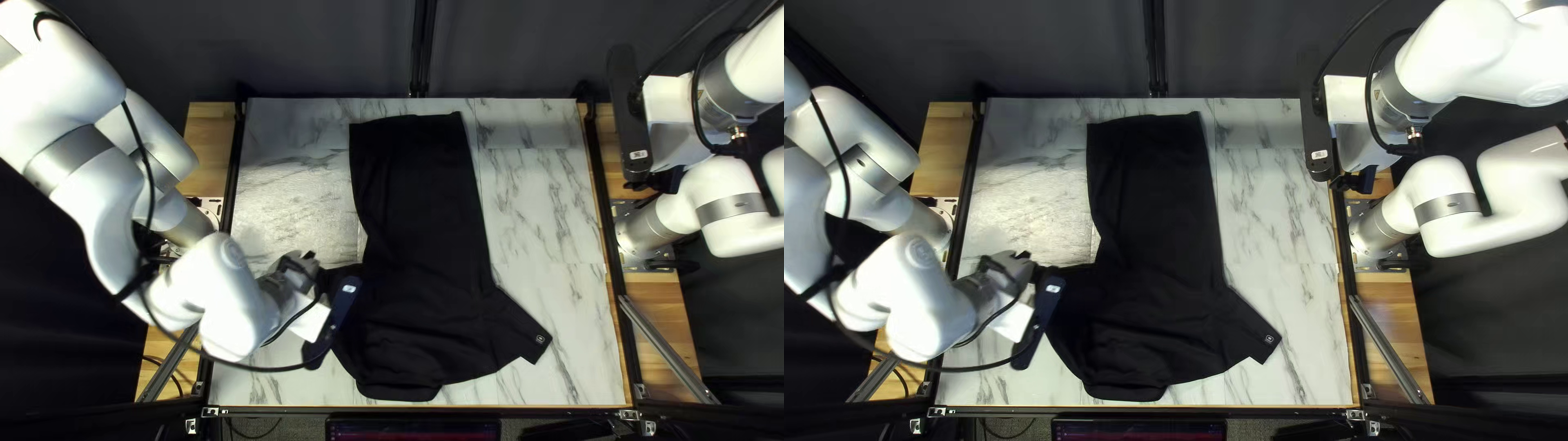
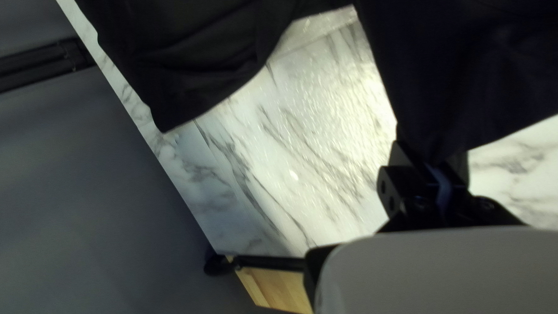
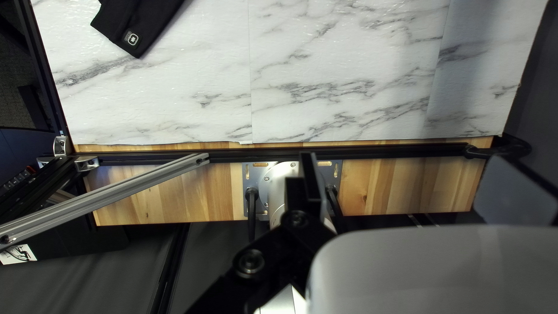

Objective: Fold t-shirt

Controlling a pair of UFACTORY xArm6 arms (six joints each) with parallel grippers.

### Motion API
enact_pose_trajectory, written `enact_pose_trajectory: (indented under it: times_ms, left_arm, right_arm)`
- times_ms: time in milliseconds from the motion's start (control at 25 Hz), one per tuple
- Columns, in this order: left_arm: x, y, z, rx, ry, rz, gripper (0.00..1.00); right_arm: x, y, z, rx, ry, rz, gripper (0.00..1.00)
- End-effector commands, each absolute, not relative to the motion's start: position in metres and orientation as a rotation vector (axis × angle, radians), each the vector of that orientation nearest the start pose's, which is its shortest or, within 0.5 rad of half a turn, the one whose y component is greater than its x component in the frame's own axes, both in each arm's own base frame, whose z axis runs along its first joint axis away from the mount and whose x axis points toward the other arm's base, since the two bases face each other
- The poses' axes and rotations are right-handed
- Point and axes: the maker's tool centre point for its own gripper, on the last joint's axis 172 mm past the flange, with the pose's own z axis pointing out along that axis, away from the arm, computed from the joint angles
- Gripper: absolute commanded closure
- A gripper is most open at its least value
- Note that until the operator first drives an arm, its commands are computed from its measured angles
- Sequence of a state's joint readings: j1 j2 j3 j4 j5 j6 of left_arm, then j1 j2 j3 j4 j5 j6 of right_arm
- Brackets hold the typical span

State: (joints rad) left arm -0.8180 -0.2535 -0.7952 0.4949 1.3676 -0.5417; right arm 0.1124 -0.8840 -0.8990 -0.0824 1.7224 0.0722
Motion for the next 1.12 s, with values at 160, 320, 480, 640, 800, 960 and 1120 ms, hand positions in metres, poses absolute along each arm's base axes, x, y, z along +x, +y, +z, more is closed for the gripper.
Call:
enact_pose_trajectory:
  times_ms: [160, 320, 480, 640, 800, 960, 1120]
  left_arm:
    - [0.295, -0.178, 0.212, -2.495, 0.596, -0.059, 1.0]
    - [0.295, -0.193, 0.223, -2.483, 0.606, -0.063, 1.0]
    - [0.32, -0.195, 0.226, -2.475, 0.643, -0.076, 1.0]
    - [0.362, -0.186, 0.217, -2.488, 0.699, -0.1, 1.0]
    - [0.4, -0.176, 0.208, -2.506, 0.754, -0.119, 1.0]
    - [0.433, -0.171, 0.198, -2.528, 0.806, -0.143, 1.0]
    - [0.454, -0.174, 0.182, -2.551, 0.837, -0.158, 1.0]
  right_arm:
    - [0.226, 0.002, 0.374, -3.215, -0.041, -0.109, 0.0]
    - [0.226, 0.002, 0.374, -3.215, -0.041, -0.109, 0.0]
    - [0.226, 0.002, 0.374, -3.215, -0.041, -0.109, 0.0]
    - [0.226, 0.002, 0.374, -3.215, -0.041, -0.109, 0.0]
    - [0.226, 0.002, 0.374, -3.215, -0.041, -0.109, 0.0]
    - [0.226, 0.002, 0.374, -3.215, -0.041, -0.109, 0.0]
    - [0.226, 0.002, 0.374, -3.215, -0.041, -0.109, 0.0]
